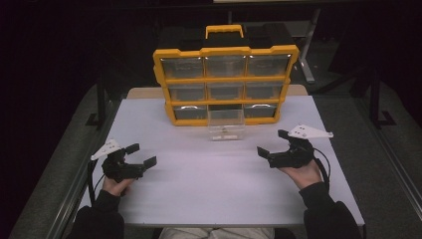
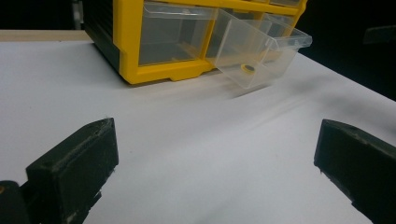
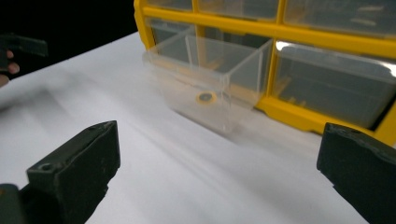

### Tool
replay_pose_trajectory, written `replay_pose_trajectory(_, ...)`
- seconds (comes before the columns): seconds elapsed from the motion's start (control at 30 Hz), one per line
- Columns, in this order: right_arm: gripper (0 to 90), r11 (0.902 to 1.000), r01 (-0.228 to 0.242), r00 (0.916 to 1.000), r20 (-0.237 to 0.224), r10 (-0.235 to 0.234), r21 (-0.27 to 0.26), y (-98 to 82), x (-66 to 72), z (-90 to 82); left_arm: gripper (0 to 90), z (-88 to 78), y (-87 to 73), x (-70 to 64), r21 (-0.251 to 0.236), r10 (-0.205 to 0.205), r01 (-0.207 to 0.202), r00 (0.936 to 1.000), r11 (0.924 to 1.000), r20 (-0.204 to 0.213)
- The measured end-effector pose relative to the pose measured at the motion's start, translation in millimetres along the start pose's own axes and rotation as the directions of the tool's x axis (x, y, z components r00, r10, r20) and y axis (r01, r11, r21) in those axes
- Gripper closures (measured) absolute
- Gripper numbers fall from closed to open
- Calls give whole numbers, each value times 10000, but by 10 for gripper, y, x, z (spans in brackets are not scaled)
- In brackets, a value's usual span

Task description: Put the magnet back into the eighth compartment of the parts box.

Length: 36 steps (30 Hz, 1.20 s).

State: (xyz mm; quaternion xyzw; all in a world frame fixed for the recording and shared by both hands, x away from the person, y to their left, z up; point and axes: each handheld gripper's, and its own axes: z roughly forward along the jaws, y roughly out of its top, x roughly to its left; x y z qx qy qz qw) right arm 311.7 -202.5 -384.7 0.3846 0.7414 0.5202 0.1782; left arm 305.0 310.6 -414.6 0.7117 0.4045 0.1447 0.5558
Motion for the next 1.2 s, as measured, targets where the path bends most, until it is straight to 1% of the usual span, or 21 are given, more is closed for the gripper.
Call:
replay_pose_trajectory(0.13, 0, 9997, -48, 10000, 47, 47, 221, -114, -29, -45, 0, 5, -3, -6, 44, 33, -33, 10000, 10000, 49)
replay_pose_trajectory(0.23, 0, 9997, -122, 9998, 127, 119, 221, -159, -53, -69, 0, 14, -7, -10, 141, 104, -105, 9999, 9998, 91)
replay_pose_trajectory(0.33, 0, 9996, -292, 9990, 336, 292, -15, -242, -92, -143, 0, 18, -9, -13, 162, 131, -133, 9998, 9998, 128)
replay_pose_trajectory(0.47, 0, 9994, -320, 9983, 482, 325, -99, -297, -105, -186, 0, 15, -9, -12, 150, 109, -111, 9999, 9998, 127)
replay_pose_trajectory(0.57, 0, 9989, -400, 9978, 518, 412, -243, -353, -122, -226, 0, 11, -9, -14, 149, 113, -115, 9999, 9998, 124)
replay_pose_trajectory(0.67, 0, 9984, -460, 9980, 427, 474, -333, -417, -120, -275, 0, 6, -12, -14, 151, 71, -72, 9999, 9999, 104)
replay_pose_trajectory(0.8, 0, 9986, -390, 9980, 485, 407, -354, -457, -107, -306, 0, -2, -10, -12, 117, 49, -50, 9999, 9999, 112)
replay_pose_trajectory(0.83, 0, 9985, -367, 9976, 576, 390, -400, -477, -107, -330, 0, -3, -11, -12, 110, 35, -36, 9999, 9999, 113)
replay_pose_trajectory(0.93, 0, 9979, -388, 9972, 620, 420, -527, -493, -113, -355, 0, -4, -13, -11, 127, 50, -51, 9999, 9999, 112)
replay_pose_trajectory(1.0, 0, 9973, -376, 9961, 774, 425, -639, -522, -116, -386, 0, -5, -15, -12, 148, 47, -49, 9999, 9999, 123)
replay_pose_trajectory(1.07, 0, 9967, -406, 9954, 833, 464, -704, -546, -127, -400, 0, -8, -15, -12, 139, 41, -42, 9999, 9999, 113)
replay_pose_trajectory(1.2, 0, 9967, -525, 9948, 843, 576, -618, -569, -146, -406, 0, 1, -16, -14, 123, 61, -63, 9999, 9999, 137)
